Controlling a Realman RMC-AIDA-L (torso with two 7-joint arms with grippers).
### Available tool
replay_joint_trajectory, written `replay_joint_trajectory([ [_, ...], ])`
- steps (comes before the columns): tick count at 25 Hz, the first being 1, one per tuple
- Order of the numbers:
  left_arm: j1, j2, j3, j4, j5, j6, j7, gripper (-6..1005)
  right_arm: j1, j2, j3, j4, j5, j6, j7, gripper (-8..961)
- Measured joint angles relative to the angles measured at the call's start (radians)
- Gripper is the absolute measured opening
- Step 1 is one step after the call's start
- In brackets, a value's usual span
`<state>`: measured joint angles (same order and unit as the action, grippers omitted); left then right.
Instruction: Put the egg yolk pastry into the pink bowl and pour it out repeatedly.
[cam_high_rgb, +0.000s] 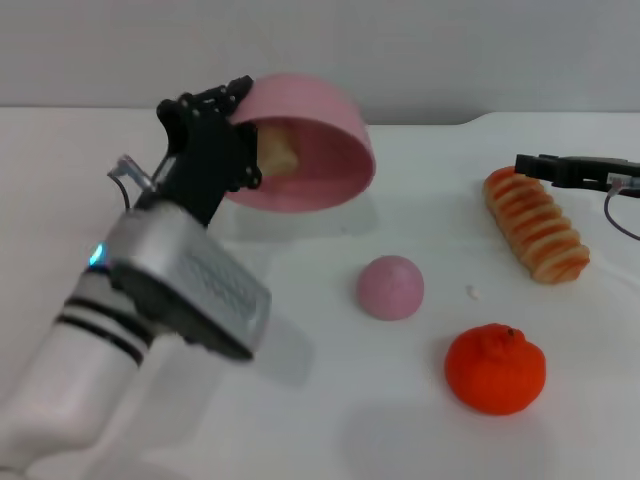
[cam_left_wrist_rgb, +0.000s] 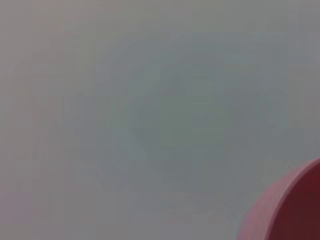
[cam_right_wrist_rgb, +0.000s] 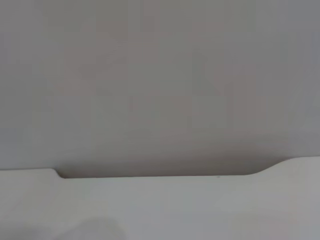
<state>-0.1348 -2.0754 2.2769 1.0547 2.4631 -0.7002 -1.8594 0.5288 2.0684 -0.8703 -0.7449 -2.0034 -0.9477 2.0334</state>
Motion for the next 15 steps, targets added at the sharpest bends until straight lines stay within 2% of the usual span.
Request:
replay_joint_trajectory([
  [3, -0.036, -0.001, 0.070, -0.110, -0.025, -0.171, 0.089, 2, 0.011, 0.000, 0.001, 0.012, 0.000, 0.000, -0.001, 379],
  [7, -0.084, -0.003, 0.136, -0.255, -0.033, -0.306, 0.270, 1, 0.022, -0.001, 0.000, 0.018, 0.000, 0.012, -0.002, 379],
  [11, -0.095, -0.003, 0.148, -0.289, -0.037, -0.321, 0.335, 1, 0.027, 0.001, -0.002, 0.021, 0.000, 0.020, -0.002, 379],
  [15, -0.098, -0.003, 0.149, -0.278, -0.109, -0.323, 0.294, 1, 0.036, 0.001, 0.001, 0.037, 0.000, 0.025, -0.003, 378],
])
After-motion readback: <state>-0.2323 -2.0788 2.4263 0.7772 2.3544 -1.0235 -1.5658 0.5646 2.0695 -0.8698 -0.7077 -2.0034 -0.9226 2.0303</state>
